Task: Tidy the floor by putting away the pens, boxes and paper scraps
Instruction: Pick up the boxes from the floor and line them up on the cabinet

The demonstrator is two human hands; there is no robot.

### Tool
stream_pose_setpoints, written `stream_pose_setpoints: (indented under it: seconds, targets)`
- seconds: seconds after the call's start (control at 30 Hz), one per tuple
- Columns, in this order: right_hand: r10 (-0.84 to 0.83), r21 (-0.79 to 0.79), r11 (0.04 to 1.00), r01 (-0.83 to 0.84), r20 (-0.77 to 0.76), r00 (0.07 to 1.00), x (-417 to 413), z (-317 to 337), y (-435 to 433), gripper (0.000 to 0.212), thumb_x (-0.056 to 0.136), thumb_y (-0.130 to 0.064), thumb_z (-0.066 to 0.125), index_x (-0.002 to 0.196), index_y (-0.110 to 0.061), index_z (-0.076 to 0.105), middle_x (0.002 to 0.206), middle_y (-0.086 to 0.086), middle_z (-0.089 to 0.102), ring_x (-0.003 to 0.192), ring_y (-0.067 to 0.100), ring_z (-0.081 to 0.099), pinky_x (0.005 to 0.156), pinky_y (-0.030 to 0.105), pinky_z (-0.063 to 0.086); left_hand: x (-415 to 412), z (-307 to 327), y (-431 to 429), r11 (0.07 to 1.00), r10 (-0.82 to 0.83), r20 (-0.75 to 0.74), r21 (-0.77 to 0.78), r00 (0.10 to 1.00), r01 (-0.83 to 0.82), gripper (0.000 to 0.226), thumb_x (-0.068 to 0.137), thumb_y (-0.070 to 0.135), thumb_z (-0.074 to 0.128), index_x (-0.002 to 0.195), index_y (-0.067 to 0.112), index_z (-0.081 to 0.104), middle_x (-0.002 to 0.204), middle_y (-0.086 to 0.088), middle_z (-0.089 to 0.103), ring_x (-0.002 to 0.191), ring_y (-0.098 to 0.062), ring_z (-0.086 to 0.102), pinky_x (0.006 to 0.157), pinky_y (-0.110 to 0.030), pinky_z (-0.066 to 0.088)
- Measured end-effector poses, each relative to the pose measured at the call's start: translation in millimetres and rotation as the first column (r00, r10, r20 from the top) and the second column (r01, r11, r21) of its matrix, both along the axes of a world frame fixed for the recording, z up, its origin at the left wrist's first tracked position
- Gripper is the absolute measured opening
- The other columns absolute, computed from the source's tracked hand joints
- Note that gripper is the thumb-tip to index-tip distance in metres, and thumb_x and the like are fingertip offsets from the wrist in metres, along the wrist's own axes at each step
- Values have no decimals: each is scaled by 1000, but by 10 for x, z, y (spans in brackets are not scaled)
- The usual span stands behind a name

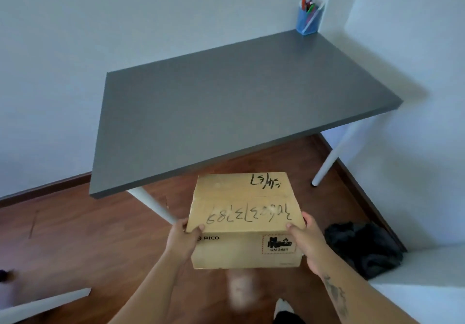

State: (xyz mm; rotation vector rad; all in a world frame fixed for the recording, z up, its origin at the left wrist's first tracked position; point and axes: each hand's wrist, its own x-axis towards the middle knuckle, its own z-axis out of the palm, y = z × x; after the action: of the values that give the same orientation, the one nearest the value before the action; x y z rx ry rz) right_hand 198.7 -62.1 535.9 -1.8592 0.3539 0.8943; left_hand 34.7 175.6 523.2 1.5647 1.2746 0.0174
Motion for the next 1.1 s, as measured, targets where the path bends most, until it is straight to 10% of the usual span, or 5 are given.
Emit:
stream_pose_setpoints:
  seconds: [0.43, 0.93, 1.1]
  targets:
    - [-484, 33, 874, 485, 152, 862, -1530, 1162, -577, 22, 96, -10, 53, 95, -31, 47, 101, 5, 67, 91, 27, 68, 76, 48, 58, -64, 905, -146, 832, -554, 126, 88, 823, 547, 29, 91, 21, 68, 112, 12, 49, 95, 0, 58, 76, -6, 55, 59, -23, 42]
    - [-677, 310, 726, 614, 476, 561, -2027, 3114, -1161, 27, 94, -7, 45, 112, -26, 46, 104, 3, 63, 87, 20, 66, 60, 33, 53, 325, 2727, -653, 656, -742, 435, 315, 510, 686, 63, 78, 54, 74, 124, 14, 55, 111, -7, 68, 99, -27, 65, 91, -51, 52]
    - [-720, 320, 650, 690, 549, 424, -2532, 3390, -1682, 43, 97, -11, 46, 138, -22, 38, 100, -7, 52, 80, 4, 52, 53, 20, 40, 371, 2901, -1231, 525, -830, 439, 409, 344, 746, 75, 64, 74, 69, 113, 18, 64, 100, -5, 73, 82, -31, 68, 70, -48, 55]
